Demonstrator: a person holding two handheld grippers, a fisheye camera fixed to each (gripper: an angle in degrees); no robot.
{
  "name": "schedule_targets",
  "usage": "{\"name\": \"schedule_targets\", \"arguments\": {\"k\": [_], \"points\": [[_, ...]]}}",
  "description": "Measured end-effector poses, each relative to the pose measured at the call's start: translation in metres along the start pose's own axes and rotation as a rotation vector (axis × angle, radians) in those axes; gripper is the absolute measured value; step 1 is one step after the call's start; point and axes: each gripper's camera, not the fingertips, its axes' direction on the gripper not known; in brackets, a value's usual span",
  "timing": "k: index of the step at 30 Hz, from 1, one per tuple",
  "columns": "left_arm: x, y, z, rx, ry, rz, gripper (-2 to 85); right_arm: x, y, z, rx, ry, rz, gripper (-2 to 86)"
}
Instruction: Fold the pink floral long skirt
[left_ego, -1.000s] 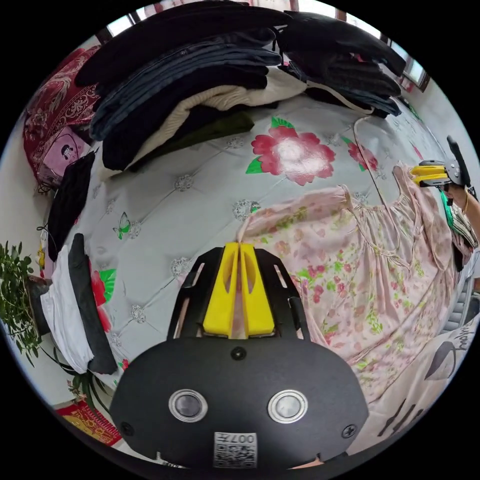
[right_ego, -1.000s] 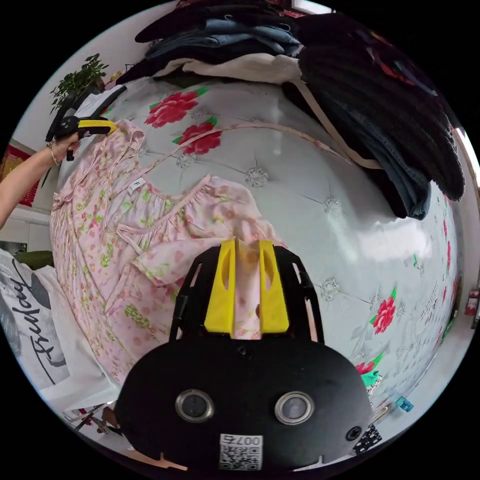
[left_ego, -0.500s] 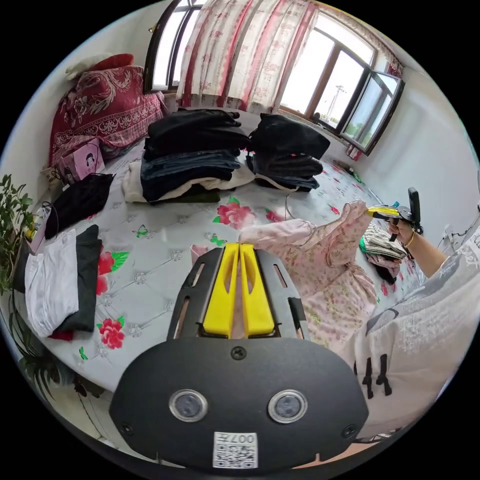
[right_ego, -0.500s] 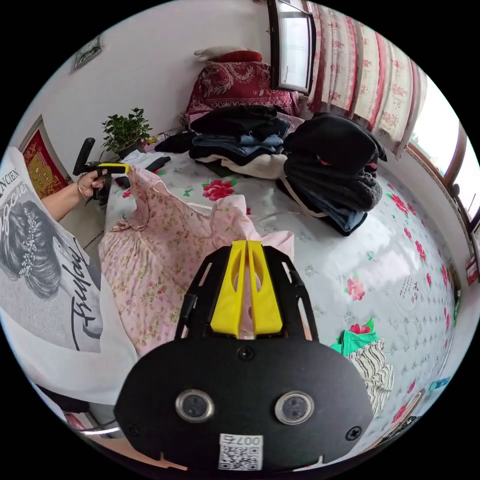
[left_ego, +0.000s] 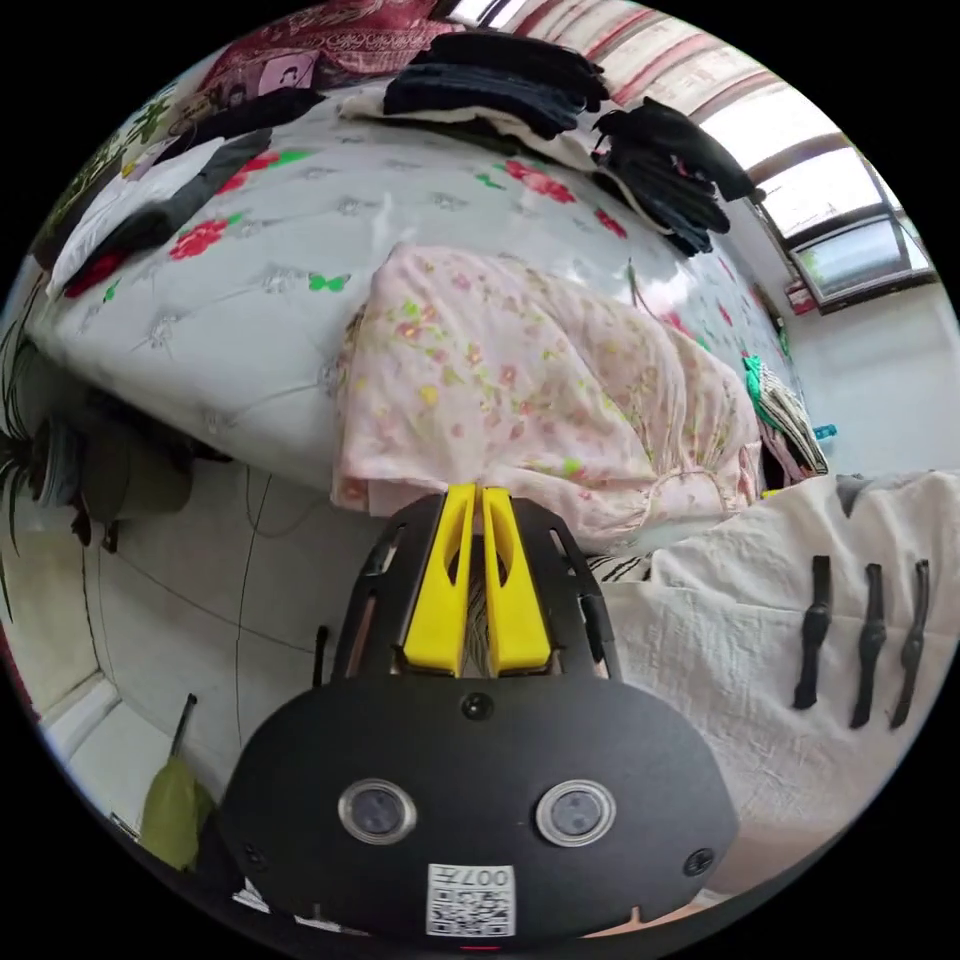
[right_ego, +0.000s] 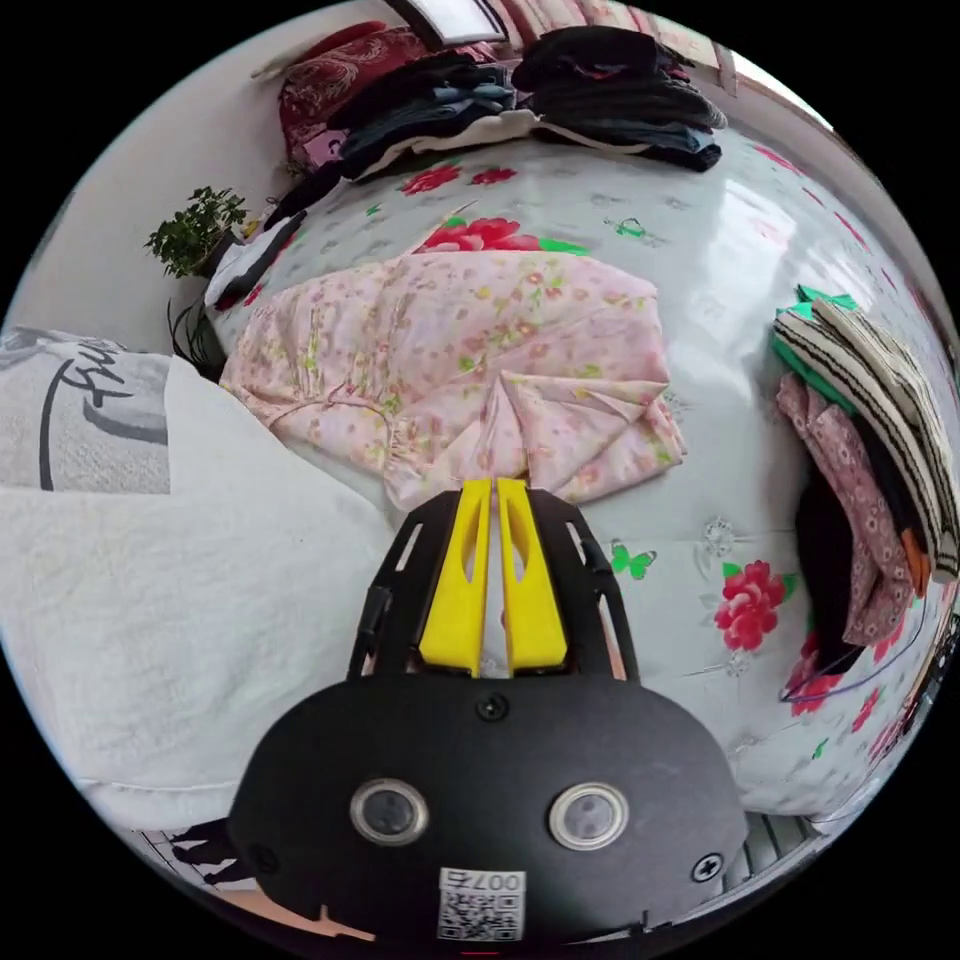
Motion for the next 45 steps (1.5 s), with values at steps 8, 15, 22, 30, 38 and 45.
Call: {"name": "schedule_targets", "arguments": {"k": [8, 15, 22, 30, 38, 45], "points": [[-0.063, 0.034, -0.070, 0.255, 0.156, -0.302, 4.4, 0.105, 0.051, -0.015, 0.402, -0.341, 0.672, 13.2], [-0.117, 0.050, -0.071, 0.354, 0.340, -0.556, 8.4, 0.097, 0.033, 0.018, 0.429, -0.209, 0.783, 12.6], [-0.149, 0.052, -0.073, 0.353, 0.397, -0.604, 10.3, 0.113, -0.031, 0.019, 0.402, -0.308, 0.794, 5.1], [-0.192, 0.068, -0.074, 0.418, 0.490, -0.650, 11.4, -0.084, -0.160, -0.054, 0.421, -0.374, -0.132, 4.4], [-0.223, 0.074, -0.064, 0.479, 0.609, -0.628, 13.3, -0.251, -0.198, 0.060, -0.066, -0.514, -0.574, 8.4], [-0.249, 0.103, -0.052, 0.516, 0.707, -0.645, 13.8, -0.120, -0.172, 0.080, -0.057, -0.406, -0.089, 9.5]]}}
